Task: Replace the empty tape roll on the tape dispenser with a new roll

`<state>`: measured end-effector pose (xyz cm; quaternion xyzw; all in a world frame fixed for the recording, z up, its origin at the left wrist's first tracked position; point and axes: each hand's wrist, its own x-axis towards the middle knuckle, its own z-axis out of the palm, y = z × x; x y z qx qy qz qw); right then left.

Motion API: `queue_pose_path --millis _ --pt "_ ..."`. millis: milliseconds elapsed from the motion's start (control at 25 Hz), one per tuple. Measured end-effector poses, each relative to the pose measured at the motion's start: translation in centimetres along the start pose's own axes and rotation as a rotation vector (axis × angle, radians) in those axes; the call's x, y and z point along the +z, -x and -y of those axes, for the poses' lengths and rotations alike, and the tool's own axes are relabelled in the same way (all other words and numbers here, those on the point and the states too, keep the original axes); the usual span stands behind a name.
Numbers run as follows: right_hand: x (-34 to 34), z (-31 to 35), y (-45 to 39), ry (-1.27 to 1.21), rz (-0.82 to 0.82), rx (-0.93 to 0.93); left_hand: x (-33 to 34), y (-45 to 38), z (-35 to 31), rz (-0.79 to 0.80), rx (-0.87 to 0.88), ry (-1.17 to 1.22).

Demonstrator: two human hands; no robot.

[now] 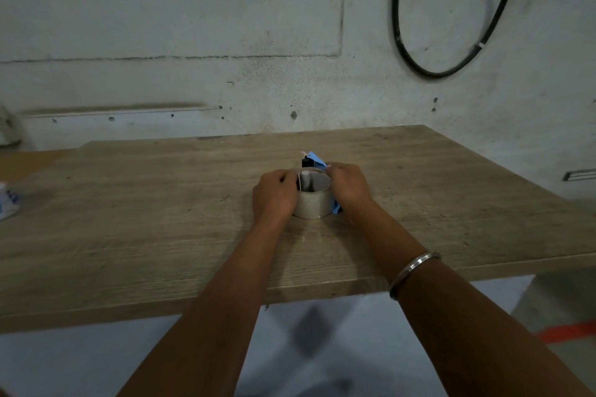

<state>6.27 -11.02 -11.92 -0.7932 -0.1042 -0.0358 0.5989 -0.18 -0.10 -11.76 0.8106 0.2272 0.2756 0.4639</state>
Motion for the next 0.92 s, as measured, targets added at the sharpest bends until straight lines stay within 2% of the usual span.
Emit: queue_pose_path --millis 520,720,840,920 --pt "-0.3 0.4 1.0 -0.124 -0.052 0.088 -1.1 0.8 -0.1 0.015 0.002 0.143" --pt "-0.5 0.8 1.1 -0.168 -0.039 0.153 -1.4 0.9 -0.4 -0.008 -0.059 0.216" --pt "-0.4 1.1 1.2 -0.143 -0.063 0.103 -1.4 0.7 -0.5 0.003 -0.04 0.229" --pt "-0.8 2.0 1.8 -0.091 -0.093 0.057 -1.1 0.6 -0.6 0.012 -0.016 0.154"
